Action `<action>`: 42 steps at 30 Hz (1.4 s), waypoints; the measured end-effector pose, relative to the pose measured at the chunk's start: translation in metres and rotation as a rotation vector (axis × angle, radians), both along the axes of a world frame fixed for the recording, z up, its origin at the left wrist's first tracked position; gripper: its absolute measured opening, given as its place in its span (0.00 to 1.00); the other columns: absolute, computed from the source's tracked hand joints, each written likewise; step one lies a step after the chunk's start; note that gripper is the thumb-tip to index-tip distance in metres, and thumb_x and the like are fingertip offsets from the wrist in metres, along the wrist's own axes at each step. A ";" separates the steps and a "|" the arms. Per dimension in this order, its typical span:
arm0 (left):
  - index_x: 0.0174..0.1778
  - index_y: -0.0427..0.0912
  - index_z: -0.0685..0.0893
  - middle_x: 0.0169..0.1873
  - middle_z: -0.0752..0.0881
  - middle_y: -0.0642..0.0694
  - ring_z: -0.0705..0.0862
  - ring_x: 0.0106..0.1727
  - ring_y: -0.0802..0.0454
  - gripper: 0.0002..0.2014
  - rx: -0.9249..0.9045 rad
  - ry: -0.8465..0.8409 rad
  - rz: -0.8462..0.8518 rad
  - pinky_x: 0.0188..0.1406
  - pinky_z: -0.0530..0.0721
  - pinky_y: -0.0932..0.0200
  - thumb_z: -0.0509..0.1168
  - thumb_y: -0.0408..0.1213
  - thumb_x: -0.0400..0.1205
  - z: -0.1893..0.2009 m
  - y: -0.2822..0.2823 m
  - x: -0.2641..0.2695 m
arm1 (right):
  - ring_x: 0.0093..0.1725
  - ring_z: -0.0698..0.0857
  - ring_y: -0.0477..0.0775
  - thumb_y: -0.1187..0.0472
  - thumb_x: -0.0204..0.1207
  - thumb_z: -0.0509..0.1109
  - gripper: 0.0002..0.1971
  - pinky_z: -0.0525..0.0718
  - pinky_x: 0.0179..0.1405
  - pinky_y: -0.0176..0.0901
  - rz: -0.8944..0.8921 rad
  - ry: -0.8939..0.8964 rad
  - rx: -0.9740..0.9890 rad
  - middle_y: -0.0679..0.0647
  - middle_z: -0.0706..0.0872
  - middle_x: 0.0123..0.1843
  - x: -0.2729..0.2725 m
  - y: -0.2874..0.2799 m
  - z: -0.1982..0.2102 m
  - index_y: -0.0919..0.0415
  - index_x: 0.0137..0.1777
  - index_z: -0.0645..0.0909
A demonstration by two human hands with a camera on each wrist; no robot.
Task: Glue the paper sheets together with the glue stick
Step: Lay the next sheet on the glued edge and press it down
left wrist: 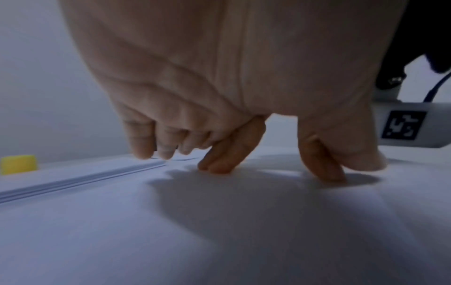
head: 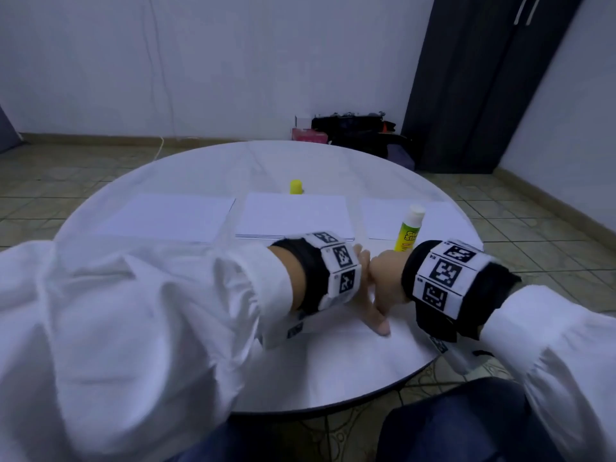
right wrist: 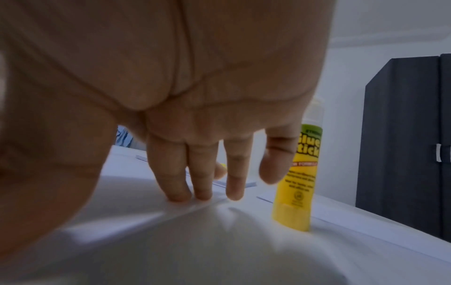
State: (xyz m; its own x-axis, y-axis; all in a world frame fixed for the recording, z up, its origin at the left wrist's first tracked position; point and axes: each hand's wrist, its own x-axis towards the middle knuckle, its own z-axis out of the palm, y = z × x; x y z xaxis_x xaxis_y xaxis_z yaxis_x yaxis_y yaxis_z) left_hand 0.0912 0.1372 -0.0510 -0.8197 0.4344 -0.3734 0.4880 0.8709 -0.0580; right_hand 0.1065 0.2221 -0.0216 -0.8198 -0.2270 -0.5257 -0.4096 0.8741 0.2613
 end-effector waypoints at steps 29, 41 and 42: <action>0.84 0.41 0.34 0.84 0.38 0.49 0.43 0.85 0.50 0.67 -0.248 -0.067 0.216 0.83 0.47 0.44 0.68 0.74 0.64 -0.003 -0.176 0.016 | 0.81 0.59 0.59 0.62 0.85 0.52 0.28 0.62 0.76 0.52 0.576 -0.090 0.026 0.58 0.52 0.84 0.040 -0.114 -0.018 0.58 0.84 0.50; 0.84 0.39 0.37 0.85 0.42 0.48 0.46 0.85 0.50 0.66 -0.249 -0.044 0.216 0.82 0.51 0.47 0.69 0.72 0.65 0.000 -0.173 0.018 | 0.84 0.43 0.51 0.40 0.69 0.74 0.58 0.44 0.80 0.48 0.249 -0.138 -0.066 0.51 0.35 0.85 -0.017 -0.094 -0.011 0.55 0.84 0.34; 0.84 0.40 0.37 0.85 0.41 0.49 0.46 0.85 0.50 0.66 -0.255 -0.049 0.216 0.83 0.50 0.46 0.69 0.73 0.65 0.000 -0.173 0.017 | 0.84 0.42 0.51 0.40 0.67 0.76 0.60 0.43 0.80 0.48 0.193 -0.154 -0.065 0.49 0.34 0.85 -0.022 -0.081 -0.009 0.54 0.83 0.33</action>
State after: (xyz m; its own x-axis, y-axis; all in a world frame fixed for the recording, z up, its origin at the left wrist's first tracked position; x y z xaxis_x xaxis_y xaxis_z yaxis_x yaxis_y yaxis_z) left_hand 0.1085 -0.0357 -0.0513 -0.8611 0.1401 -0.4888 0.3015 0.9148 -0.2689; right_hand 0.0841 0.1408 -0.0309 -0.6692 -0.4092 -0.6202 -0.6014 0.7885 0.1287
